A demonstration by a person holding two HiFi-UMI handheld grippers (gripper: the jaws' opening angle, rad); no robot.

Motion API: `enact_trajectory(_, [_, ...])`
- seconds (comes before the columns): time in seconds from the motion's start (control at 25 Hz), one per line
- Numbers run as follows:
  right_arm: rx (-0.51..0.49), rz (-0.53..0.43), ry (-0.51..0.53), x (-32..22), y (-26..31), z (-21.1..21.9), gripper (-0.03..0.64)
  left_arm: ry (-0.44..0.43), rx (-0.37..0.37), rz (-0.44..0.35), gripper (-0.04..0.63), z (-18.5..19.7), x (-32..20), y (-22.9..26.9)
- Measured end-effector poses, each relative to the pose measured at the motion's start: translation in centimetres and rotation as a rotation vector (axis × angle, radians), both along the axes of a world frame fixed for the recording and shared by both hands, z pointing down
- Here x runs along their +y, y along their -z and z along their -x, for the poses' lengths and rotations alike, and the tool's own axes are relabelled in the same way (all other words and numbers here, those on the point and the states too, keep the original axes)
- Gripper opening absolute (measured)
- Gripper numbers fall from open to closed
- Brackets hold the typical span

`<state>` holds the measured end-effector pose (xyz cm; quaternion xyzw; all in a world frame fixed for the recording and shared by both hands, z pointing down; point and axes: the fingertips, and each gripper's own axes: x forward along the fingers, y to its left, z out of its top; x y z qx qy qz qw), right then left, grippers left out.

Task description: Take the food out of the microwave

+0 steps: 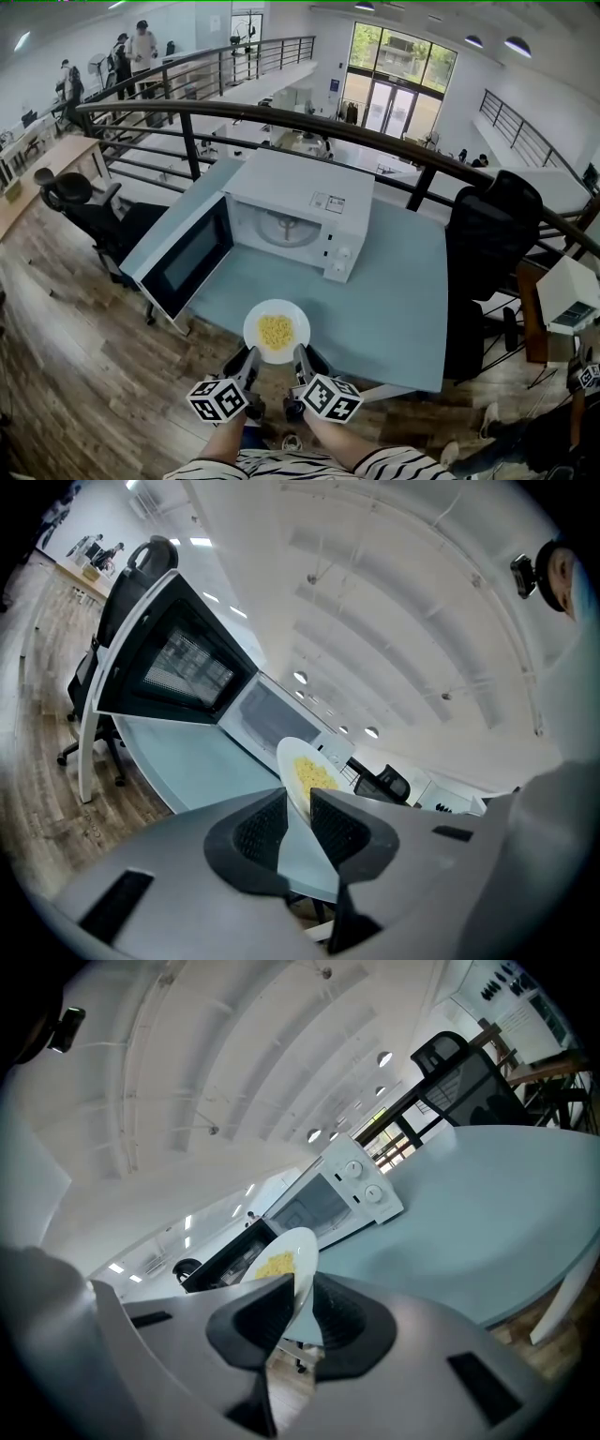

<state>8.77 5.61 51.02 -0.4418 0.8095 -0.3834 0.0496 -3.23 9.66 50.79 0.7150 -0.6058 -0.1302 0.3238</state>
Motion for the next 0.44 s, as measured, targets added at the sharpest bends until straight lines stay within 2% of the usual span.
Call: enact_trajectory(0.44, [0.0, 0.001, 0.001, 0.4, 0.27, 0.21, 0.069, 0.003, 0.004, -0.004, 0.087, 0.17, 0.54, 0.22])
